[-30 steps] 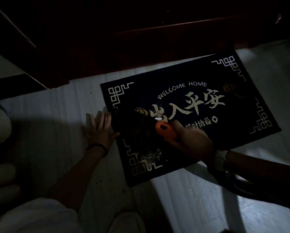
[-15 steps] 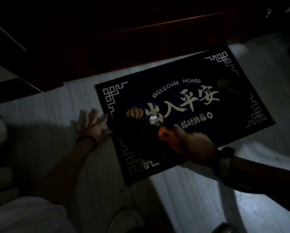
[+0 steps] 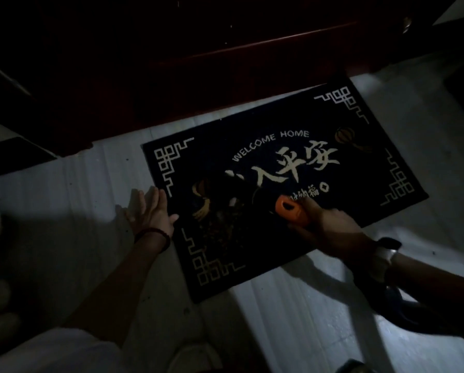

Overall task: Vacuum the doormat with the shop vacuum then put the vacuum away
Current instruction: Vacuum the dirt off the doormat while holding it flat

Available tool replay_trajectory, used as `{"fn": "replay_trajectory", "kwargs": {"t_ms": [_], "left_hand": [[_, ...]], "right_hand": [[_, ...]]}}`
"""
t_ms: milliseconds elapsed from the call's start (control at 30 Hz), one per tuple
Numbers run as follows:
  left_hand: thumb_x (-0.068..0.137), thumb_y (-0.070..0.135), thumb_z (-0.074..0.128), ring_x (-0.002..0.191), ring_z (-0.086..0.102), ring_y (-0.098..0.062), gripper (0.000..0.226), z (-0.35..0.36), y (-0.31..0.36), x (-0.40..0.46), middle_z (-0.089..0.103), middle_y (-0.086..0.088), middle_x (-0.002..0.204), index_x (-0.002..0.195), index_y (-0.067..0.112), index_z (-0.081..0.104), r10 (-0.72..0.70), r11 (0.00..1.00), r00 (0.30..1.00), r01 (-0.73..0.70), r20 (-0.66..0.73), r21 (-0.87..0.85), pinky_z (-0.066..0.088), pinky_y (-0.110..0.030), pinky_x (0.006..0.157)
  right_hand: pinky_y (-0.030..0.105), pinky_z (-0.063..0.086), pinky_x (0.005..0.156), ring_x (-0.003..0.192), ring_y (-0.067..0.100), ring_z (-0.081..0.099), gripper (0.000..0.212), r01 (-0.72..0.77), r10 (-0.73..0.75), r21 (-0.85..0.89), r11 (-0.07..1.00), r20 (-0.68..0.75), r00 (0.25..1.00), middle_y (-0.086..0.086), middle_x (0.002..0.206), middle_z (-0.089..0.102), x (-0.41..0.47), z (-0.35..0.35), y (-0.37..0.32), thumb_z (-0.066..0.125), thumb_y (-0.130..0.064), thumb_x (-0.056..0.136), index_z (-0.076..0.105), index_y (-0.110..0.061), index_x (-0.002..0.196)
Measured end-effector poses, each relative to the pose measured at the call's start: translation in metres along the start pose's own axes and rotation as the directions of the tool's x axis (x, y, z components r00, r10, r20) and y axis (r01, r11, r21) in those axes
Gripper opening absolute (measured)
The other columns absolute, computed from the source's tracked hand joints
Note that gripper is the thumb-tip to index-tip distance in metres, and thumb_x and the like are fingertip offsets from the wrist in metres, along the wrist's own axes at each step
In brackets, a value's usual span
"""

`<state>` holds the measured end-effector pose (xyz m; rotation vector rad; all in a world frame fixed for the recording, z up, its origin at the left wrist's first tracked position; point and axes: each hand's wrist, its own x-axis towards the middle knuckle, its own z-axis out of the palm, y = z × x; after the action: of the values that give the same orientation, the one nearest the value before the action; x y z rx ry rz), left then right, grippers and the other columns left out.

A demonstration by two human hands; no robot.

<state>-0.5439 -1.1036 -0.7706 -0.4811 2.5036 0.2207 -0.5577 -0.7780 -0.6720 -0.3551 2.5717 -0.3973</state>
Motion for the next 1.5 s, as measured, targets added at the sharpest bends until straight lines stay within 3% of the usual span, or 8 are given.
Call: {"fn": "replay_trajectory", "kwargs": {"t_ms": [167,333,700,833,933,1033,1300,1500], "left_hand": [[0.099,0.036,0.037,0.142,-0.022,-0.023,0.066,0.001,0.005,-0.002,-0.014,0.006,0.157,0.149,0.020,-0.004,-0.012,1.000,1.000,0.013,-0.016,0.023,-0.001,-0.058,0.111],[0.099,0.031,0.038,0.142,-0.020,-0.025,0.065,0.001,0.005,-0.001,-0.012,0.006,0.157,0.149,0.020,-0.002,-0.015,1.000,1.000,0.015,-0.014,-0.013,-0.002,-0.059,0.111],[0.099,0.027,0.038,0.145,-0.011,-0.022,0.056,0.022,0.015,-0.025,-0.001,-0.004,0.158,0.148,0.011,0.015,0.101,0.965,0.984,-0.132,-0.145,-0.225,0.005,-0.048,0.117],[0.095,0.047,0.036,0.144,-0.015,-0.020,0.072,0.043,0.017,-0.049,-0.009,-0.004,0.157,0.148,0.010,0.005,0.191,0.939,0.978,-0.207,-0.083,-0.275,-0.004,-0.034,0.115],[0.057,0.095,0.008,0.142,-0.020,-0.017,0.119,0.037,0.012,-0.045,-0.021,0.006,0.153,0.146,0.019,-0.012,0.196,0.974,0.981,-0.193,0.010,-0.120,-0.017,-0.041,0.105],[0.011,0.102,0.000,0.140,-0.026,-0.019,0.158,0.033,0.009,-0.041,-0.030,0.008,0.148,0.144,0.020,-0.021,0.218,0.976,0.965,-0.216,0.144,-0.026,-0.013,-0.056,0.109],[0.067,0.075,0.057,0.140,-0.027,-0.021,0.123,0.032,0.016,-0.045,-0.029,0.002,0.152,0.145,0.017,-0.019,0.200,0.979,0.966,-0.190,0.164,-0.072,-0.006,-0.056,0.112],[0.082,0.061,0.030,0.143,-0.006,-0.012,0.083,0.041,0.040,-0.053,-0.001,0.001,0.155,0.148,0.015,0.010,0.320,0.908,0.911,-0.373,-0.262,-0.192,0.001,-0.054,0.115]], "right_hand": [[0.033,0.048,0.065,0.072,0.020,0.058,0.048,-0.144,0.175,0.215,0.966,-0.132,0.976,0.004,0.091,0.059,0.039,-0.022,0.008,0.053,-0.044,0.088,0.040,-0.018,0.127],[0.016,0.041,0.048,0.056,0.005,0.055,0.040,-0.169,0.142,0.285,0.944,0.115,0.983,-0.008,0.079,0.055,0.004,0.003,0.008,0.055,-0.037,0.089,0.039,-0.023,0.123],[0.027,0.046,0.038,0.044,0.020,0.054,0.051,-0.277,0.225,0.567,0.776,0.163,0.961,0.025,0.085,0.062,-0.009,-0.015,0.035,0.055,-0.032,0.090,0.033,-0.020,0.135],[0.029,0.045,0.041,0.044,0.021,0.051,0.049,-0.303,0.228,0.605,0.736,0.200,0.953,0.015,0.070,0.056,-0.012,-0.007,0.034,0.055,-0.032,0.089,0.035,-0.017,0.131],[0.035,0.049,0.054,0.056,0.022,0.056,0.043,-0.283,0.222,0.445,0.850,0.183,0.958,0.007,0.079,0.059,-0.020,0.002,0.018,0.054,-0.035,0.090,0.037,-0.019,0.127],[0.034,0.047,0.071,0.084,0.027,0.064,0.047,-0.142,0.141,0.005,0.990,0.062,0.988,0.008,0.100,0.065,-0.036,0.024,-0.002,0.048,-0.044,0.091,0.033,-0.020,0.128],[0.038,0.051,0.080,0.089,0.021,0.063,0.054,-0.148,0.141,0.098,0.984,0.073,0.987,0.004,0.108,0.063,-0.024,0.014,0.017,0.053,-0.045,0.088,0.034,-0.024,0.134],[0.021,0.044,0.041,0.042,0.011,0.053,0.038,-0.210,0.145,0.460,0.863,0.172,0.974,-0.001,0.069,0.056,-0.019,0.000,0.018,0.057,-0.033,0.089,0.039,-0.025,0.121]]}}
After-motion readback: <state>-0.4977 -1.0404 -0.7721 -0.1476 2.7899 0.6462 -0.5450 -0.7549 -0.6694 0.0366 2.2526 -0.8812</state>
